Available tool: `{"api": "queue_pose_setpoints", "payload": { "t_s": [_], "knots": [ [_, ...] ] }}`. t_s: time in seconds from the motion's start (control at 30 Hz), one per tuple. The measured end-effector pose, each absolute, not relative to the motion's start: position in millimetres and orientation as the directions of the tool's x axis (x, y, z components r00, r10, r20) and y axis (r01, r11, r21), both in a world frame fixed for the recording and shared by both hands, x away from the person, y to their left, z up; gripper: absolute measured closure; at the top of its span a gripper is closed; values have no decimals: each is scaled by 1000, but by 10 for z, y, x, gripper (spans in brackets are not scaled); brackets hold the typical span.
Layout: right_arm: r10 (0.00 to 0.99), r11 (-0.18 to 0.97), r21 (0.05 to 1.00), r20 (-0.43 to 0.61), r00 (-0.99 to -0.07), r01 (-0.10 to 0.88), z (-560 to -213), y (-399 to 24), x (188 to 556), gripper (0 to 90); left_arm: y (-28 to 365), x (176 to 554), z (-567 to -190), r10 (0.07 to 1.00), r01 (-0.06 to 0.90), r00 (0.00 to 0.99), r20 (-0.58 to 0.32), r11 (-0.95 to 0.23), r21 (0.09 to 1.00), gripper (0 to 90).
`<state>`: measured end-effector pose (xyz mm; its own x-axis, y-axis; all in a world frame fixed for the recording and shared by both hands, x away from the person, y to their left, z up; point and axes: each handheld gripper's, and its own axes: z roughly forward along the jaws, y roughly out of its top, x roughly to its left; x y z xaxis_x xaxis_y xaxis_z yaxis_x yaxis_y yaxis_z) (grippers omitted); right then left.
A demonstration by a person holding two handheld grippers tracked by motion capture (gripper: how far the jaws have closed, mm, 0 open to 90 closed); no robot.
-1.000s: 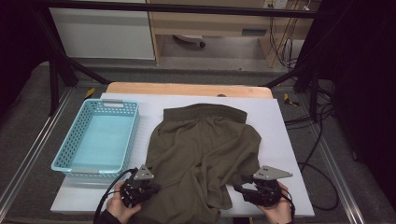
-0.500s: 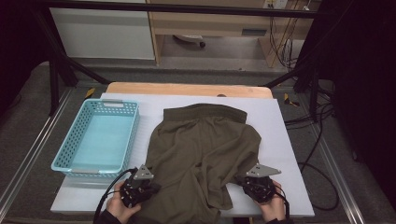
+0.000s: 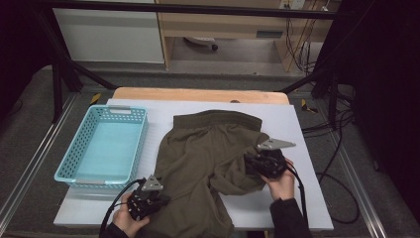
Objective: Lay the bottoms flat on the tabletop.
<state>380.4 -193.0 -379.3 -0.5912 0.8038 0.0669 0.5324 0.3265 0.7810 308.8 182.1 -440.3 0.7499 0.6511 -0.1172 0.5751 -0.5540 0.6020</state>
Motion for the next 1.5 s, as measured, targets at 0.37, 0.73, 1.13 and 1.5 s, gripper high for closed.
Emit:
{"api": "queue_pose_setpoints", "payload": {
  "t_s": [0.37,0.73,1.13,1.5],
  "knots": [
    [868,274,721,100,-487,637,-4374,-1721,4544,804,1823,3093,-4404,648,573,753,-118,-555,603,891],
    [863,216,827,87,-498,518,-3849,-2193,4102,471,1824,3094,-4405,649,574,751,-120,-554,603,891],
    [804,296,771,118,-583,564,-4361,-2382,3454,434,1820,3090,-4405,652,576,749,-118,-552,604,891],
    [790,331,828,20,-613,452,-3972,-2205,3409,878,1822,3092,-4406,652,576,749,-120,-551,604,891]
  ]
}}
